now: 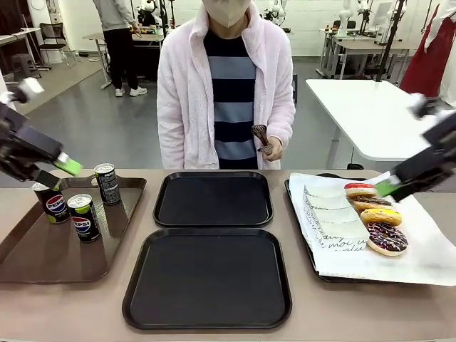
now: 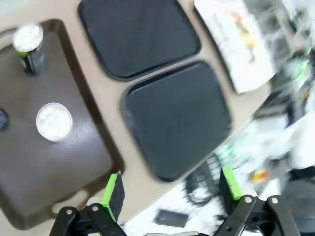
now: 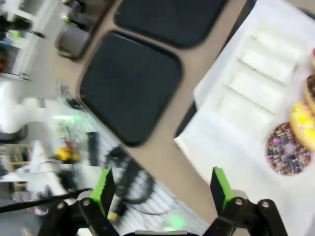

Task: Set up donuts and drinks on trays.
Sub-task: Pick up one Pepsi coke and place it on the Flat Tray.

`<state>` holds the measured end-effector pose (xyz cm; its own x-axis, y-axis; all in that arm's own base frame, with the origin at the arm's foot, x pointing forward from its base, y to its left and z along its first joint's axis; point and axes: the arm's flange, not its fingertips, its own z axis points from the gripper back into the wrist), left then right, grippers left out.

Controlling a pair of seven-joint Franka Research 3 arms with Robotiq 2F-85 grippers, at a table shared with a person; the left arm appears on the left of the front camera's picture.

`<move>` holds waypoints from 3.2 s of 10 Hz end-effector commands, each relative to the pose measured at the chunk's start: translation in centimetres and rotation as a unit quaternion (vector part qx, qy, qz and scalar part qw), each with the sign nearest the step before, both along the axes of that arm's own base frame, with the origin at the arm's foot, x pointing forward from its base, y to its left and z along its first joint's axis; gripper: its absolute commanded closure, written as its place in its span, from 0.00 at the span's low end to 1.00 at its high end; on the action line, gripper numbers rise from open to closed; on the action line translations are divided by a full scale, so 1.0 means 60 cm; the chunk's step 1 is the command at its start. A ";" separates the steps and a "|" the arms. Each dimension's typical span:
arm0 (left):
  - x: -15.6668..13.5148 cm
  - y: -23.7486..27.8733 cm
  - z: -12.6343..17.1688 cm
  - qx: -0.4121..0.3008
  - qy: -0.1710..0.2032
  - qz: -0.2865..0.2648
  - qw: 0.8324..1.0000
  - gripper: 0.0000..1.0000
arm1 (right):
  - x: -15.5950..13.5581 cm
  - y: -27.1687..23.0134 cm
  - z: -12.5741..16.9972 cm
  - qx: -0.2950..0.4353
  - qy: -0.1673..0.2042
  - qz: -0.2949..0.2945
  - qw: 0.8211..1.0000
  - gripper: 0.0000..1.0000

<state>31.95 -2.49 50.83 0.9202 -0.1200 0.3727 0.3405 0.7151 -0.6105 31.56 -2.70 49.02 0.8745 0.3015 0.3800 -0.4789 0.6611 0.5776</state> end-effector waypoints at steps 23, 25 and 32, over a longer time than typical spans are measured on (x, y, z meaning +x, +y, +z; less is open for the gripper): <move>-0.070 0.301 -0.066 -0.247 0.118 0.239 0.932 0.00 | -0.025 -0.303 -0.089 0.318 0.160 -0.251 0.900 0.00; -0.067 0.242 0.003 -0.162 0.091 0.235 0.954 0.00 | -0.025 -0.303 -0.089 0.318 0.160 -0.251 0.900 0.00; 0.026 -0.027 0.038 0.276 0.053 0.233 0.931 0.00 | -0.025 -0.303 -0.089 0.318 0.160 -0.251 0.900 0.00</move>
<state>32.57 -3.22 53.96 0.9395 0.1604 0.3025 -0.1091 0.9777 -0.1797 29.94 -20.75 43.75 0.9369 -0.3484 0.0290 0.0640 0.2524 0.9655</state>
